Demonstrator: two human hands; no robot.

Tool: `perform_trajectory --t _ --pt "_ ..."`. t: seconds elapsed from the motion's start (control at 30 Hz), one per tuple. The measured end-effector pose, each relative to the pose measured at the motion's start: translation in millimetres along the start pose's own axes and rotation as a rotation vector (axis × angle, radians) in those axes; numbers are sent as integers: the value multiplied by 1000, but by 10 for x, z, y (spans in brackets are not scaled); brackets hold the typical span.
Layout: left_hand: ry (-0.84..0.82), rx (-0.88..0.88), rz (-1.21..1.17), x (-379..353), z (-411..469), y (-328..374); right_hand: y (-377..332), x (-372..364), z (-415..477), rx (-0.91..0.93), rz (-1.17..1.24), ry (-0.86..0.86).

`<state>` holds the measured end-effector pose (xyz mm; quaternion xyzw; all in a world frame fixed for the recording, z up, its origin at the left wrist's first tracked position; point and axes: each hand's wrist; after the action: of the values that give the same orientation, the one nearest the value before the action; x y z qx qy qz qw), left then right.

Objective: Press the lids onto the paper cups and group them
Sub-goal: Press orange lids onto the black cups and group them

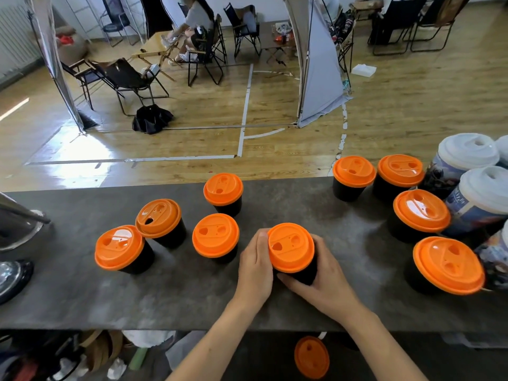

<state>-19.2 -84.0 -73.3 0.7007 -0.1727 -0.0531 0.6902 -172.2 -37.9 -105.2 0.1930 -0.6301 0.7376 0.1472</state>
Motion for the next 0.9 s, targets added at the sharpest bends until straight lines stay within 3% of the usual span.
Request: perform_trajectory --t 0.17,0.37,0.57,0.8,0.9 --pt "37 67 18 -82 18 32 -37 31 18 33 15 30" --pt "-44 75 33 14 125 75 25 38 -5 18 48 22" --pt "30 90 56 -78 22 52 -3 11 -7 2 30 -6" --pt "2 112 43 -62 23 112 -2 30 3 16 31 53" --pt "-38 77 12 -62 -145 90 72 75 17 -26 22 168"
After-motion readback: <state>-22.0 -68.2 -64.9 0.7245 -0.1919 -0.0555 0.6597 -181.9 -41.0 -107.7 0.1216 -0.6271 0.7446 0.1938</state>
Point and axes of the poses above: each hand's wrist, its own z-axis towards the middle knuckle, its own x-axis out of the back of the hand, y = z × x, and after that the axes turned 10 degrees about -y, right-handed
